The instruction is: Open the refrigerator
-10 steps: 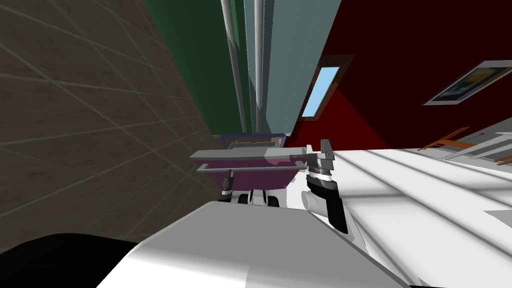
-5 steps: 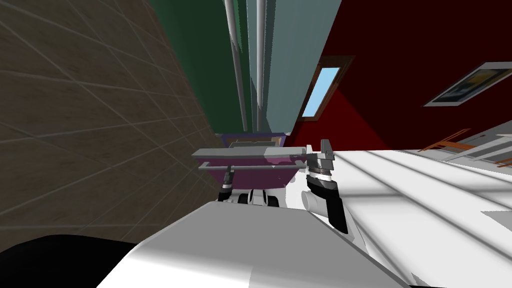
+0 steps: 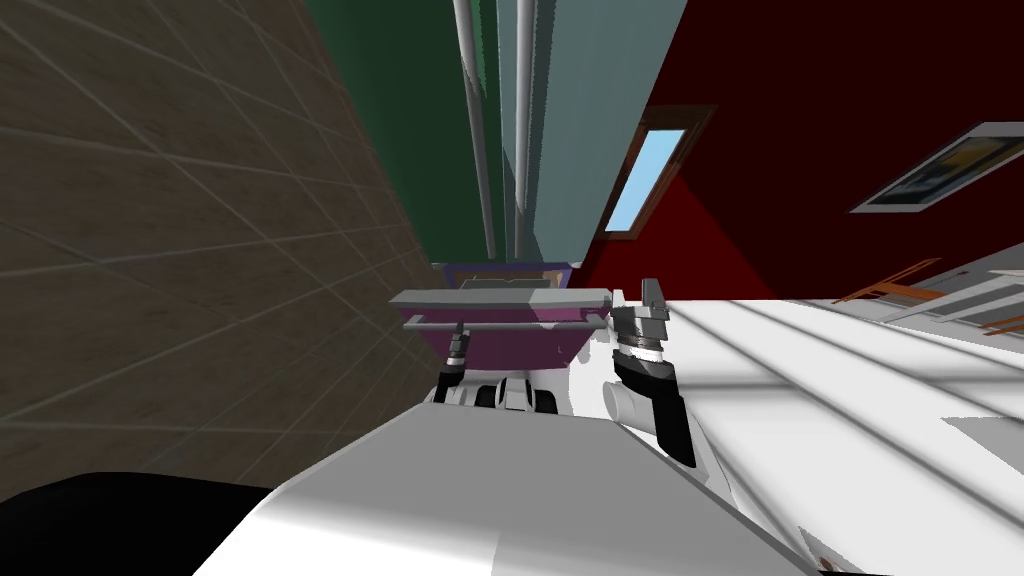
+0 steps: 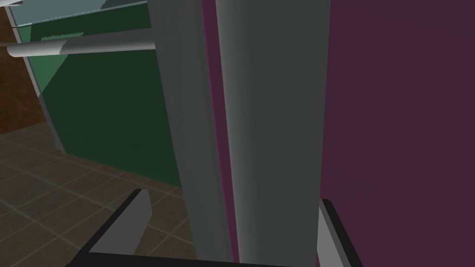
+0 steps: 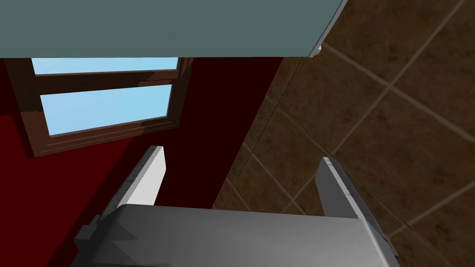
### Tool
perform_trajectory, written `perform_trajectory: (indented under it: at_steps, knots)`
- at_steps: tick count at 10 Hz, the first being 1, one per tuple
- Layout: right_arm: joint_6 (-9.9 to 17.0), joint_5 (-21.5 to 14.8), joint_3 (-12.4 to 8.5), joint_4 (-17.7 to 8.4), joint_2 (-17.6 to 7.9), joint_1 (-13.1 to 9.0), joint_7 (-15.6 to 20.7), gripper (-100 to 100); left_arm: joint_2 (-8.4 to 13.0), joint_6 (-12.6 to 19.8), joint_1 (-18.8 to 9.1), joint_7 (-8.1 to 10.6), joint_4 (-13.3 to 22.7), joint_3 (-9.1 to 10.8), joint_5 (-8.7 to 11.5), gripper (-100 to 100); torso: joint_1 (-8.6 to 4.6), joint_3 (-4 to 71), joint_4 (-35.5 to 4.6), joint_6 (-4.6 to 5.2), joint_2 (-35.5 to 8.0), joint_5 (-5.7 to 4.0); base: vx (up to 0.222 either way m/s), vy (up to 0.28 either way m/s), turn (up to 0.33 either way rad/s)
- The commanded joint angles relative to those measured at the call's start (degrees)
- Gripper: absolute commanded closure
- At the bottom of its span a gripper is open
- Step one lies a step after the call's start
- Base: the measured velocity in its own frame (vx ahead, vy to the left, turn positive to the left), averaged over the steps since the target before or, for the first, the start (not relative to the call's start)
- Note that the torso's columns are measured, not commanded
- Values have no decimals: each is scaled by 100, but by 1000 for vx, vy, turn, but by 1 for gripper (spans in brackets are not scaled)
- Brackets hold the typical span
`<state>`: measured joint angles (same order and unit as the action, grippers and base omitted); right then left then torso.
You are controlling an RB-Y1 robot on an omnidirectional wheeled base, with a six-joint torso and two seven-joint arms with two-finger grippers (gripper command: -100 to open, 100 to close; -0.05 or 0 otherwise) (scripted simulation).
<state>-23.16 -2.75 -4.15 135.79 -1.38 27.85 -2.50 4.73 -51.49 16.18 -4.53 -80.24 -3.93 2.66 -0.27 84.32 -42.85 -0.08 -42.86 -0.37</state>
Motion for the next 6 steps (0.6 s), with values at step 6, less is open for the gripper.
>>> perform_trajectory:
  at_steps: [6]
  knots:
    - [0, 0, 0, 0, 0, 0, 0, 0, -2, 89, 49, 4, 57, -9, 0, 0, 23, 24, 51, 9, 54, 33, 0, 0, 0]
